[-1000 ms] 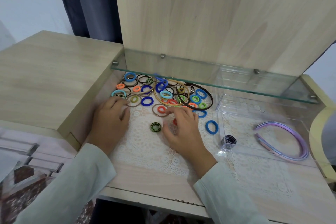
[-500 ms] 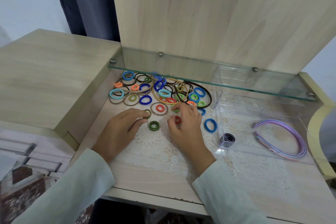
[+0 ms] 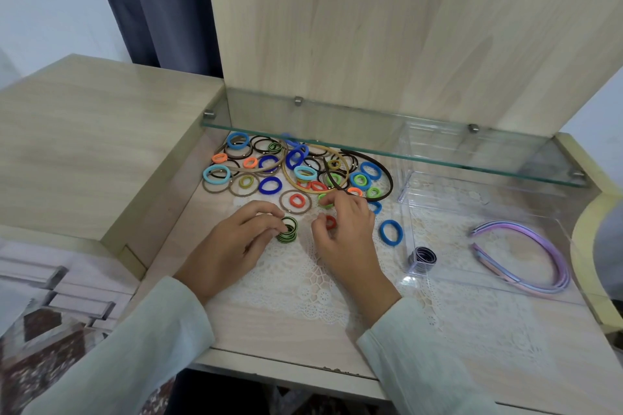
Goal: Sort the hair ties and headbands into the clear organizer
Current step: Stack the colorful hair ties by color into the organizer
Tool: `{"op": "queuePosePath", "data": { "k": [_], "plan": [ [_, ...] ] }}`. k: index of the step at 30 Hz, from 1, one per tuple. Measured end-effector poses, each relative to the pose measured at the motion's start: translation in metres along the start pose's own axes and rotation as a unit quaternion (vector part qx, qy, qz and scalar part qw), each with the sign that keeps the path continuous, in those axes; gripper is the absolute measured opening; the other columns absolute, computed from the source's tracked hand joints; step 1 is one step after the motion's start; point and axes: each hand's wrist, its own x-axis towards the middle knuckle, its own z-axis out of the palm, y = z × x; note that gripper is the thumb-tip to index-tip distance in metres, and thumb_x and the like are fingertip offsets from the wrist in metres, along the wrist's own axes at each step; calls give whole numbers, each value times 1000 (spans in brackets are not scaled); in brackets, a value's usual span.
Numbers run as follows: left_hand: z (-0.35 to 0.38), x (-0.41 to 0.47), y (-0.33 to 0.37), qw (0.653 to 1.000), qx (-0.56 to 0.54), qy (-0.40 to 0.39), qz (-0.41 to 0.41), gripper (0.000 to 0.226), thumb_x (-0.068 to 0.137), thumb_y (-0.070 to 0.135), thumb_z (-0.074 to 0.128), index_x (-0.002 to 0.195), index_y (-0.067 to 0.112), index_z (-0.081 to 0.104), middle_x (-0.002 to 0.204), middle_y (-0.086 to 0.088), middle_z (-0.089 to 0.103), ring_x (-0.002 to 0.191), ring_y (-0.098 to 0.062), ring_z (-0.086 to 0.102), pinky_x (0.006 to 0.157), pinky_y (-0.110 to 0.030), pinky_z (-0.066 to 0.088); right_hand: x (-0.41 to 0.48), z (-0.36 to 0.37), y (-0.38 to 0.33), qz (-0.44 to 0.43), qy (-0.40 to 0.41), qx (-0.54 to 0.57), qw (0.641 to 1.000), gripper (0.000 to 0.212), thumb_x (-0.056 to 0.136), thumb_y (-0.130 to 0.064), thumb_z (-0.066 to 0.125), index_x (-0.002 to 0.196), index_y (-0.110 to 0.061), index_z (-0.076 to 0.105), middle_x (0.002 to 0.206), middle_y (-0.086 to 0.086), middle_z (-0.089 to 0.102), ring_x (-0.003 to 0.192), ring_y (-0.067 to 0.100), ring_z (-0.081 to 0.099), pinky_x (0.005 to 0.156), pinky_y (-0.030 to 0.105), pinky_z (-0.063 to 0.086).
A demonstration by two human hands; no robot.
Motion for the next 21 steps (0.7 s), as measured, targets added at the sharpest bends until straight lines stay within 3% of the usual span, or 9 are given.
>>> {"op": "queuePosePath", "data": {
  "k": [2,8,13,21],
  "plan": [
    [1,0,-1,1000,0,-7,-9,22,96,18,53,104,10,71,116,1,63,106,-6,61,92,-15,46,0,0,0,1,3,0,1000,17,82,-23,49,98,-21,54,97,-17,51,100,4,35,82,25,21],
    [1,-1,-3,999,17,-26,-26,23,98,22,49,106,13,69,114,6,64,105,-6,61,89,-23,50,0,-1,-2,3,-1,1,1000,16,83,-23,49,98,-23,52,96,-19,48,99,3,34,81,25,21],
    [1,0,-1,999,31,-20,-27,23,97,21,48,104,13,68,111,5,65,103,-5,60,90,-15,47,0,-2,-1,8,-12,1,1000,17,83,-22,49,100,-23,52,98,-18,48,101,4,34,82,26,22],
    [3,-1,-5,997,49,-52,-27,26,96,20,46,107,13,68,112,3,68,106,-8,60,95,-16,45,0,-3,0,13,-19,-9,1000,16,88,-18,53,102,-22,53,101,-18,46,103,2,32,85,26,23]
  ]
}}
